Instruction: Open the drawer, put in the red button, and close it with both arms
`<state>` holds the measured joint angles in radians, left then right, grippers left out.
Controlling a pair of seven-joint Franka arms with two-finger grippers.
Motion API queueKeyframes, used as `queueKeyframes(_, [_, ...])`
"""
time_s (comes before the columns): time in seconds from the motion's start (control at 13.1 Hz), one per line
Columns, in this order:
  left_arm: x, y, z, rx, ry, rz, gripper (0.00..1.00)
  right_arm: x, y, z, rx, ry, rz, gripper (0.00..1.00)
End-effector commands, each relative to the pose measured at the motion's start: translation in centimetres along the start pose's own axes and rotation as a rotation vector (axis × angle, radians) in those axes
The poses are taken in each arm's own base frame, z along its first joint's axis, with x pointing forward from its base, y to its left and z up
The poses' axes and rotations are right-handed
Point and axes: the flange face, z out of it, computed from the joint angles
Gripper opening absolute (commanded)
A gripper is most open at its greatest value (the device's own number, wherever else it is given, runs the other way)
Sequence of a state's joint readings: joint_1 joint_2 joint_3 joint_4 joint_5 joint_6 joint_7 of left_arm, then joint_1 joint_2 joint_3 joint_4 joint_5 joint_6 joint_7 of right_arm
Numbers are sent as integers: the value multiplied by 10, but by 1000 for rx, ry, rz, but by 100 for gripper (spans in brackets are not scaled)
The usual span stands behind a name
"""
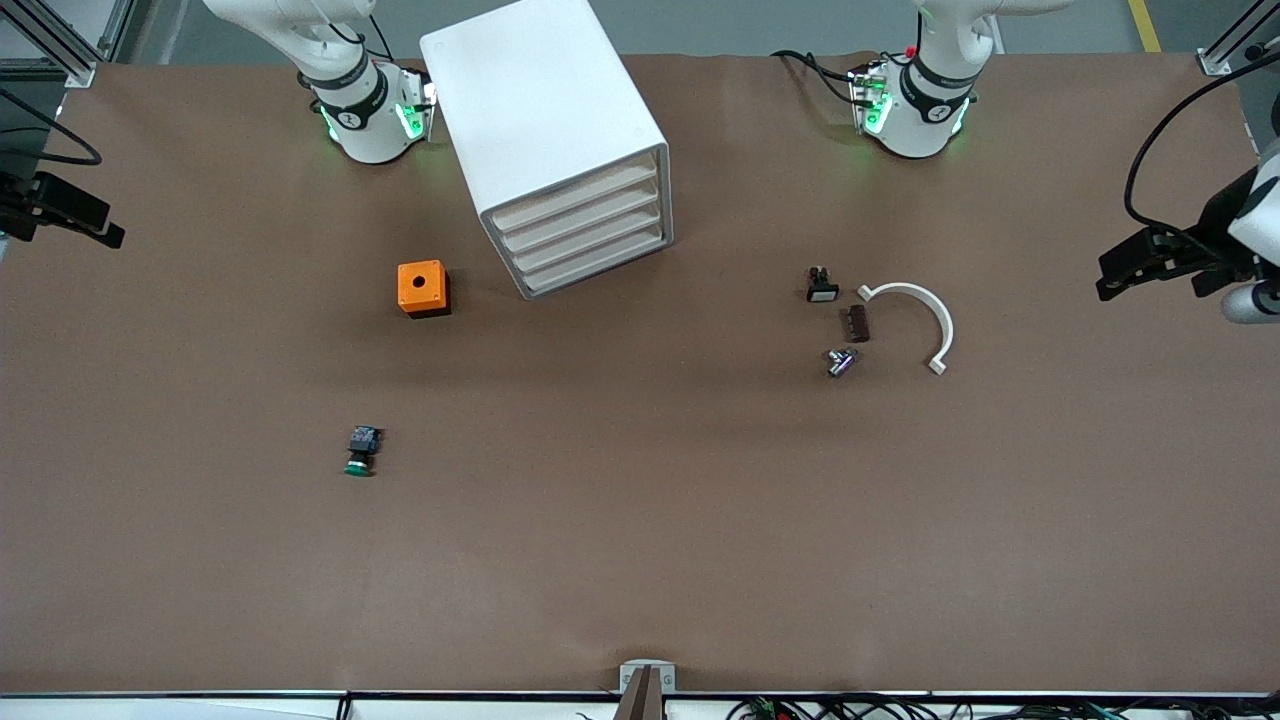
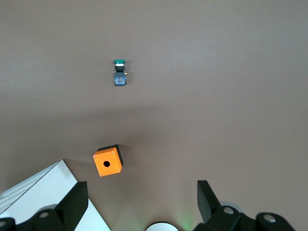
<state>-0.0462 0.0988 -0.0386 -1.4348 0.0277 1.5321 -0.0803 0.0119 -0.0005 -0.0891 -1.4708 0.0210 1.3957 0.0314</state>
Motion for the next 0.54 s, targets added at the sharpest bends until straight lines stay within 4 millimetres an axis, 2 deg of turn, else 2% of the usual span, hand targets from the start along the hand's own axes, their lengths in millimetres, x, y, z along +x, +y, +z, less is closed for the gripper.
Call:
queueKeyframes(0.0, [-16, 9, -6, 0, 20, -3, 100, -1, 4, -6, -13, 9, -7, 100])
queueKeyframes(0.46, [-37, 10, -2, -3, 86, 0, 100, -1, 3, -6, -13, 9, -8, 100])
